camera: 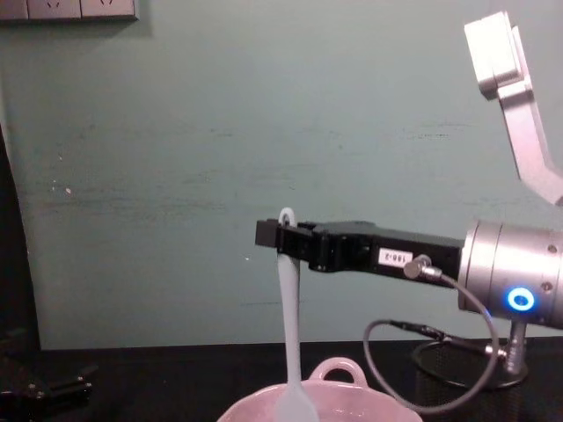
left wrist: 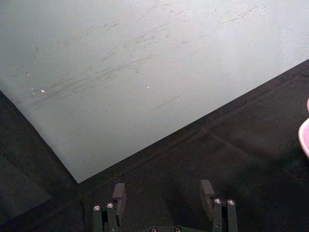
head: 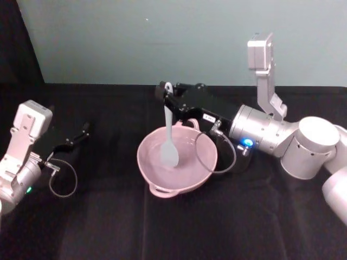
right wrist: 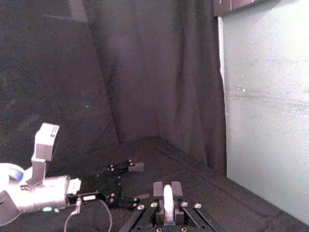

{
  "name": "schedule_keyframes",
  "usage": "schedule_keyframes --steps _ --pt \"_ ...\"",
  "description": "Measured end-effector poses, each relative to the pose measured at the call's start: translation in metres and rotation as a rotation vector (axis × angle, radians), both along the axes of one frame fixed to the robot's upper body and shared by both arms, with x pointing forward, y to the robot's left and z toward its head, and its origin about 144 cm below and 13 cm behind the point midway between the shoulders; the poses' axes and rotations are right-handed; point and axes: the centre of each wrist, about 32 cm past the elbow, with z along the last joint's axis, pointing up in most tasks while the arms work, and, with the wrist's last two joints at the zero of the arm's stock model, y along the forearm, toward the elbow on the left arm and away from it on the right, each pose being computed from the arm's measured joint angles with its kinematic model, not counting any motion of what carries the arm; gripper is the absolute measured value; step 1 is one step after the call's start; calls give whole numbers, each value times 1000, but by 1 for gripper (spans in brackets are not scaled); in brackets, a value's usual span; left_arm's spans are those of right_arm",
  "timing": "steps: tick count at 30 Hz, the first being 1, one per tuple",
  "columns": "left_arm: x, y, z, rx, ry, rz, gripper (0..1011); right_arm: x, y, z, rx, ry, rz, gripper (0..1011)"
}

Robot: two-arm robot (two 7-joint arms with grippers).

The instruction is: Use the one hand to pick up the spoon and stir the clear water in the bowl.

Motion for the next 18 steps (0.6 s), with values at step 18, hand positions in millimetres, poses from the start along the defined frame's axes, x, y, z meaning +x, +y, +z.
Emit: schedule_keyframes --steps 18 --pt "0 0 0 0 0 0 1011 26 16 -16 19 2 -44 107"
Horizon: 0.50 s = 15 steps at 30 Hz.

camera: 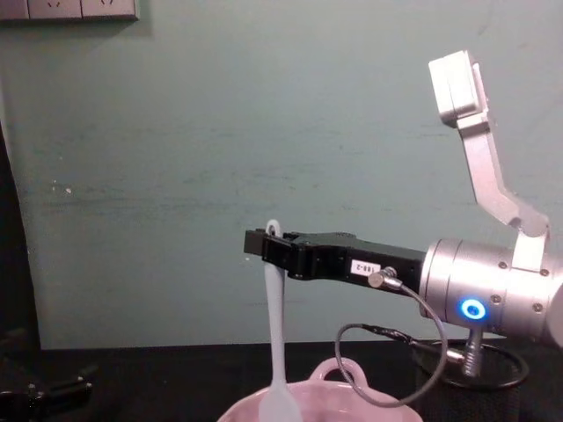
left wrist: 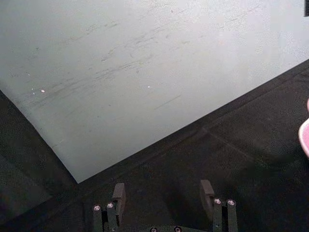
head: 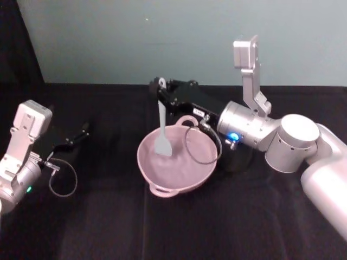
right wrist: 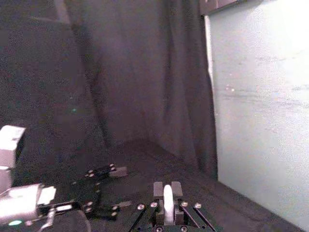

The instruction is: Use the one hand to pick up the spoon and stir the clear water in the bowl.

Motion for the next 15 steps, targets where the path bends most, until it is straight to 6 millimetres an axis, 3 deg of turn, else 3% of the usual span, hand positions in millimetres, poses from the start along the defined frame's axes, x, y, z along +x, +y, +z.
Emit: schedule_keyframes --steps 8,15 --pt "0 0 0 0 0 0 1011 8 -12 3 -6 -14 -48 107" --pt "0 0 0 0 0 0 1011 -3 -30 4 -15 -12 -84 107"
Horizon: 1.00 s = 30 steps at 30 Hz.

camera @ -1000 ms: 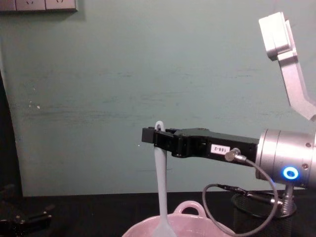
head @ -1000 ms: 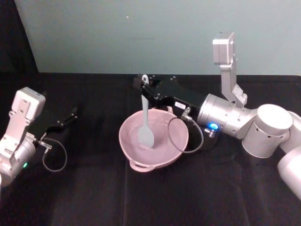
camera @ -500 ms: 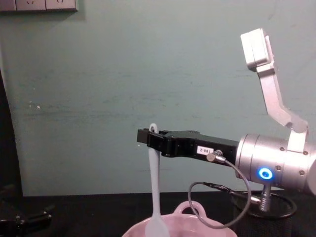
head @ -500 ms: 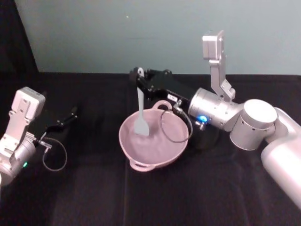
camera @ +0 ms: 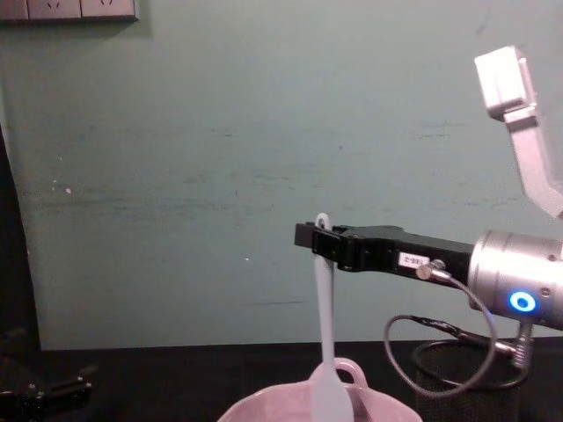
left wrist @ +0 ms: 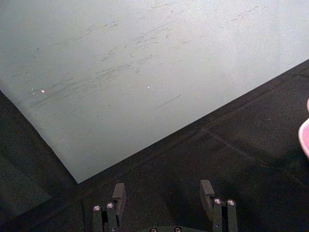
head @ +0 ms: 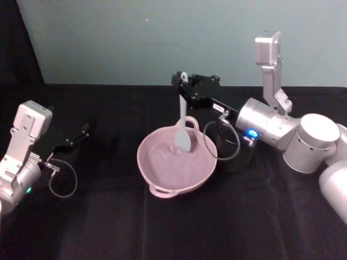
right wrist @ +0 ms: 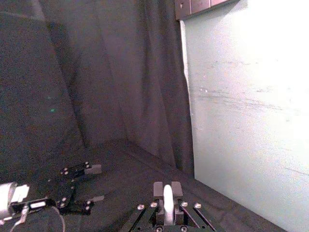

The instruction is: Use the one hand to pick up the spoon and stir the clear water in the bowl.

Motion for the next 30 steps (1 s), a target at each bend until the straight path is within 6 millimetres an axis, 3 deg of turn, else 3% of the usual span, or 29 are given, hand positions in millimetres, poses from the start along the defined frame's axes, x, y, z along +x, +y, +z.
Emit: schedule_keyframes --steps 8,17,30 --pt "0 0 0 0 0 0 1011 -21 -8 0 -7 16 10 107" --pt "0 0 0 0 0 0 1011 -35 3 -4 3 39 52 107" --pt "0 0 0 0 0 0 1011 -20 36 -7 48 35 111 107"
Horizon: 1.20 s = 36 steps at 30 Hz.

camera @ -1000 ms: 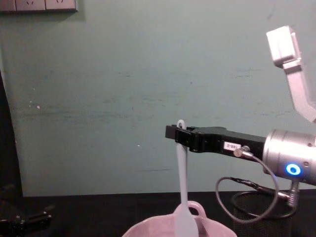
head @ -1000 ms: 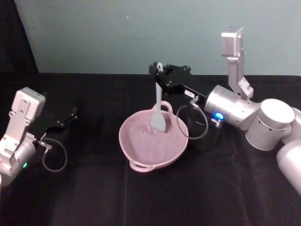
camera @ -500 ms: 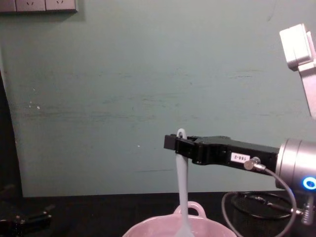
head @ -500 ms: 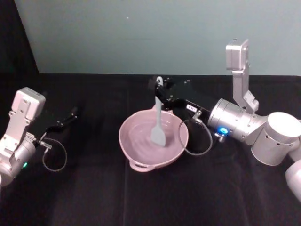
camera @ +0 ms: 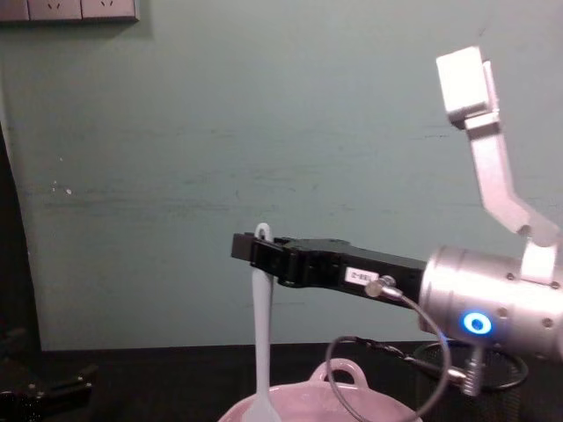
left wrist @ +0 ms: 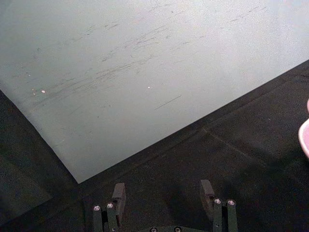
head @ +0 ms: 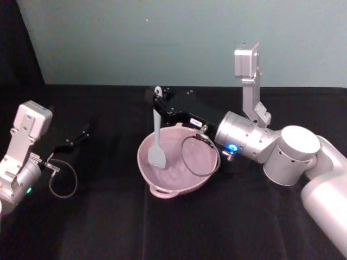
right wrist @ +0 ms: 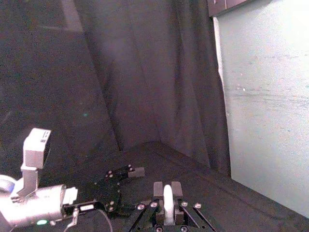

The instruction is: Use the one hand to pick up the spoon and stir the clear water in the bowl.

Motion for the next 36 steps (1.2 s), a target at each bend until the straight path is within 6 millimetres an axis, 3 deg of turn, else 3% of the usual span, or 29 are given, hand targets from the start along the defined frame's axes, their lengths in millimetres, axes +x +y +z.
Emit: schedule_keyframes --steps 10,19,29,36 --pt "0 0 0 0 0 0 1011 22 11 1 -2 12 -29 107" --pt "0 0 0 0 0 0 1011 32 -1 6 -23 11 -91 107" --pt "0 0 0 0 0 0 1011 19 -26 10 -54 13 -148 107" --pt "0 0 0 0 0 0 1011 4 -31 12 -83 6 -150 107"
